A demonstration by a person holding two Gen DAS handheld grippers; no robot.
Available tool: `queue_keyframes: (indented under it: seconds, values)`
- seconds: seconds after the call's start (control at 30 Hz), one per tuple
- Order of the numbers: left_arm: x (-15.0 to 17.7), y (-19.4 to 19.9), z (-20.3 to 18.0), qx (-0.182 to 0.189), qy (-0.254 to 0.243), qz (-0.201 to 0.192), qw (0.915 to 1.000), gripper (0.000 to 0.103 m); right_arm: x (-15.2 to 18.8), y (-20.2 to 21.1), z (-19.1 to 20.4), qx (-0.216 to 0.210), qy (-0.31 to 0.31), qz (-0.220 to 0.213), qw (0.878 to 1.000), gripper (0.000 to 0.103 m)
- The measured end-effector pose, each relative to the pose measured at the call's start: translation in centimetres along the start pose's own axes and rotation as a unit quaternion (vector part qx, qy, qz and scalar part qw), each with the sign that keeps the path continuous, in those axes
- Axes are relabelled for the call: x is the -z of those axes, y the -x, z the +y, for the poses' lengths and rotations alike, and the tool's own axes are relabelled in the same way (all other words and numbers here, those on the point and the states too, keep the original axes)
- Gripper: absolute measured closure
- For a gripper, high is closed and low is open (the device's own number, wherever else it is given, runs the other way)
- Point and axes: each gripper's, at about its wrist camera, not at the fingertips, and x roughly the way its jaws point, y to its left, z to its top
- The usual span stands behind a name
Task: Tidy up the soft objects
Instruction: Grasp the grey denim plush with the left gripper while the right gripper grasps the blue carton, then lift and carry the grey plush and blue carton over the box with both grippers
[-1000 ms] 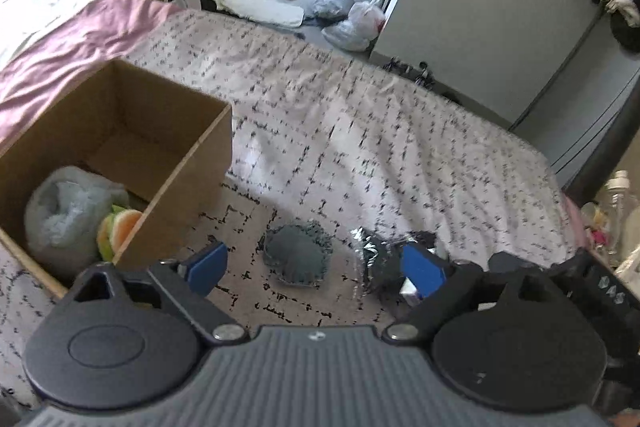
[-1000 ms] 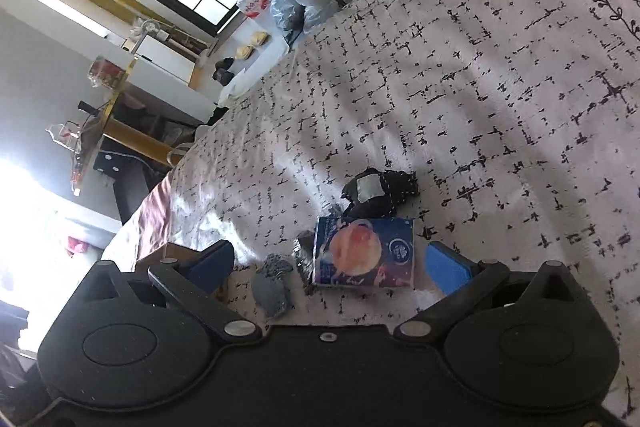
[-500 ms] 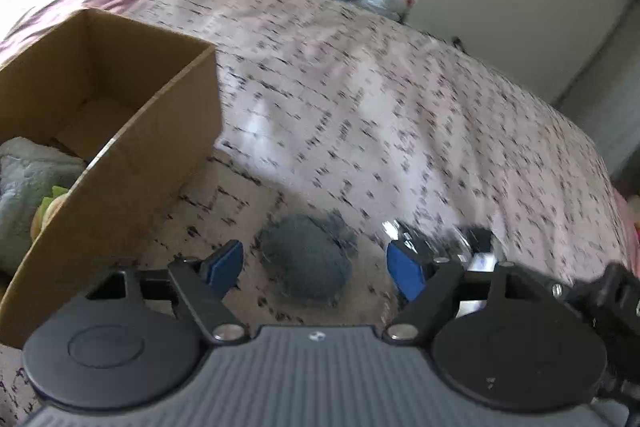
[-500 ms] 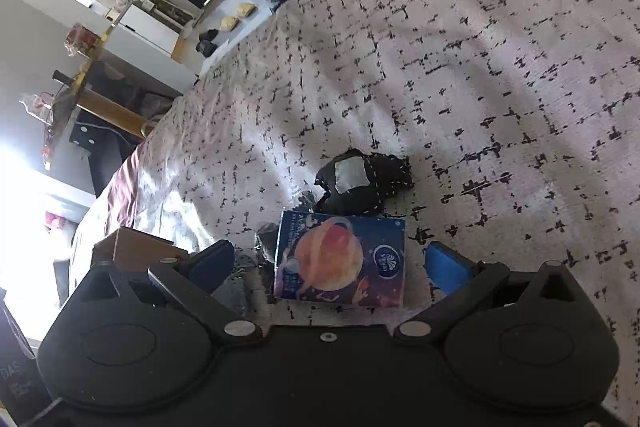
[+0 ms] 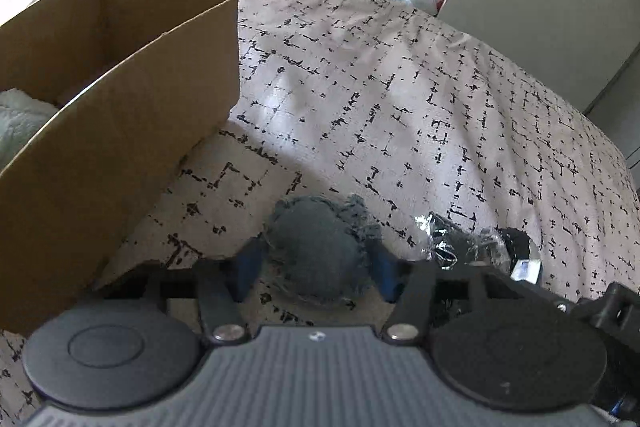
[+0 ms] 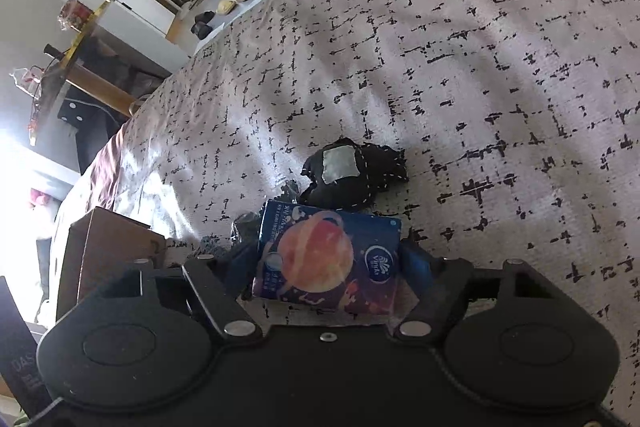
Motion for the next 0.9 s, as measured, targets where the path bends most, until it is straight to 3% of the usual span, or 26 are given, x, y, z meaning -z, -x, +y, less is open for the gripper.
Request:
queue_keyframes:
  seconds: [0.2,0.57,0.7,0.9]
  values:
    - [0.0,1.6,0.7,0.008,0.008,-0.011,0.9999,0.065,0.2,1.2,0.5,-0.001,0.016,-0.009,1.0,0.031]
    - [-1.4,8.9,3.3,0.032,0.011,-0.015,0.9993,0.065,1.7,4.3,1.0,0.005,0.02,-0.021,1.0,0.031]
    - [-1.5,10.9,4.5,0.037,0.01,-0.017,0.9991,0.065,2.6,5.2,0.5,0.025,0.001,-0.016,1.0,0.031]
    - [-1.9,13.3,5.8,0.051,0.007,-0.018,0.9985,0.065,3.3,8.6,1.9,0.025,0.004,-0.044,0.999,0.031]
